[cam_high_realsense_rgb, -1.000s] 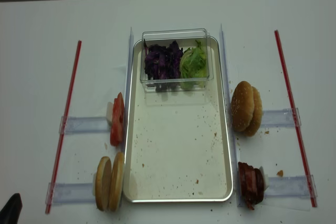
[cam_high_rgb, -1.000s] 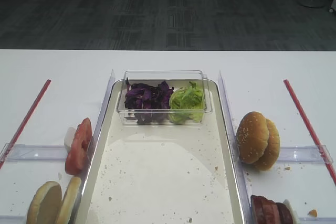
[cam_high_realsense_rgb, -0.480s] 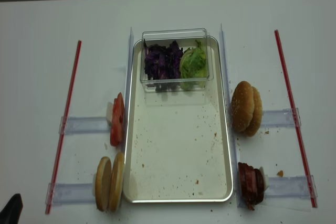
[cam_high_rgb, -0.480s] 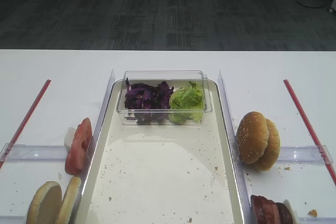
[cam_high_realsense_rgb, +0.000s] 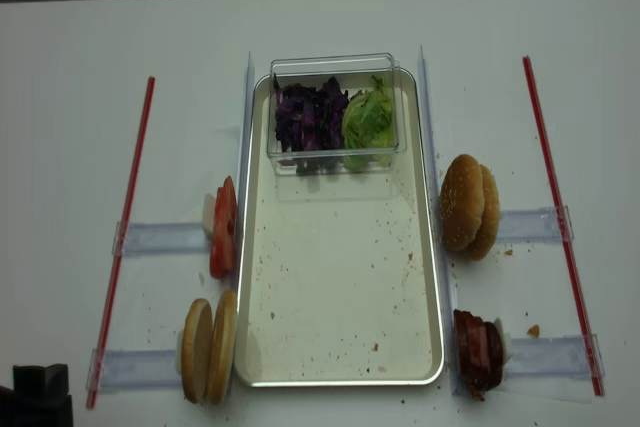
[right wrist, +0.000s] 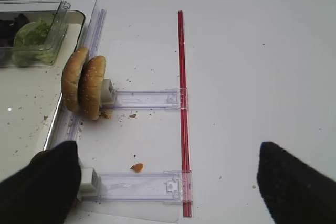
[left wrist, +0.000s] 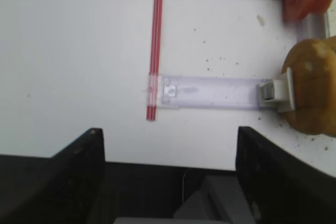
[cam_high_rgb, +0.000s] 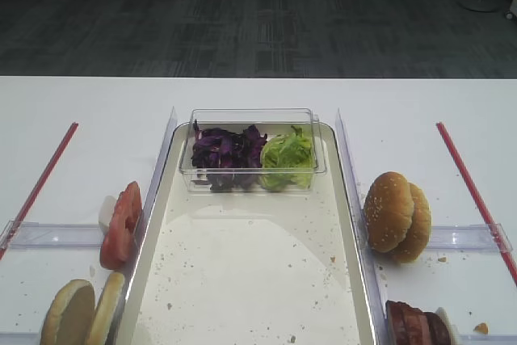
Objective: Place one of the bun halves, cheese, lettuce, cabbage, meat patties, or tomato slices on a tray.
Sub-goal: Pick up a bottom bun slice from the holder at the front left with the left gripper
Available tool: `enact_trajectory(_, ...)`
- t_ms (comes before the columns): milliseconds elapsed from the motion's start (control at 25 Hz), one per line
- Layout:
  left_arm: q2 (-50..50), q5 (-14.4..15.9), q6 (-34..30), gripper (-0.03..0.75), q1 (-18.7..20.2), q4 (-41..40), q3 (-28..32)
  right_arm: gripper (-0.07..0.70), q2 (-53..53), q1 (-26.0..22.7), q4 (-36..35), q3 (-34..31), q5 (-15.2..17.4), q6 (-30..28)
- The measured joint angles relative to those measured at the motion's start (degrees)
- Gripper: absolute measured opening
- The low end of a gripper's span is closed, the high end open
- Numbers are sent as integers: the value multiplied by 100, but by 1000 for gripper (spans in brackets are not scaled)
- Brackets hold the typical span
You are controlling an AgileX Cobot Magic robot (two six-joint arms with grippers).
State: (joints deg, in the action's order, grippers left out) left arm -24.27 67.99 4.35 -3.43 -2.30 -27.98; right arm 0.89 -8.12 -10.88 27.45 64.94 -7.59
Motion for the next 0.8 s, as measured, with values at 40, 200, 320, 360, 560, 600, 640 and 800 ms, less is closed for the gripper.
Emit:
enact_trajectory(40, -278, 0, 22, 482, 0, -51, 0, 692, 0, 0, 0, 0, 0, 0)
enact_trajectory(200, -1250, -52, 45, 482, 0, -106, 0, 692, 0, 0, 0, 0, 0, 0)
enact_trajectory(320, -1796, -104, 45, 482, 0, -118, -11, 692, 0, 0, 0, 0, 0, 0)
enact_trajectory(360, -1929, -147, 45, 482, 0, -125, -11, 692, 0, 0, 0, 0, 0, 0)
enact_trajectory(560, -2318, -344, 45, 482, 0, -139, -33, 692, 0, 0, 0, 0, 0, 0)
enact_trajectory(600, -2401, -368, 45, 482, 0, -139, -33, 692, 0, 0, 0, 0, 0, 0)
enact_trajectory(640, -2487, -376, 45, 482, 0, -139, -33, 692, 0, 0, 0, 0, 0, 0)
enact_trajectory(800, -2757, -514, 45, 482, 0, -139, -146, 692, 0, 0, 0, 0, 0, -37)
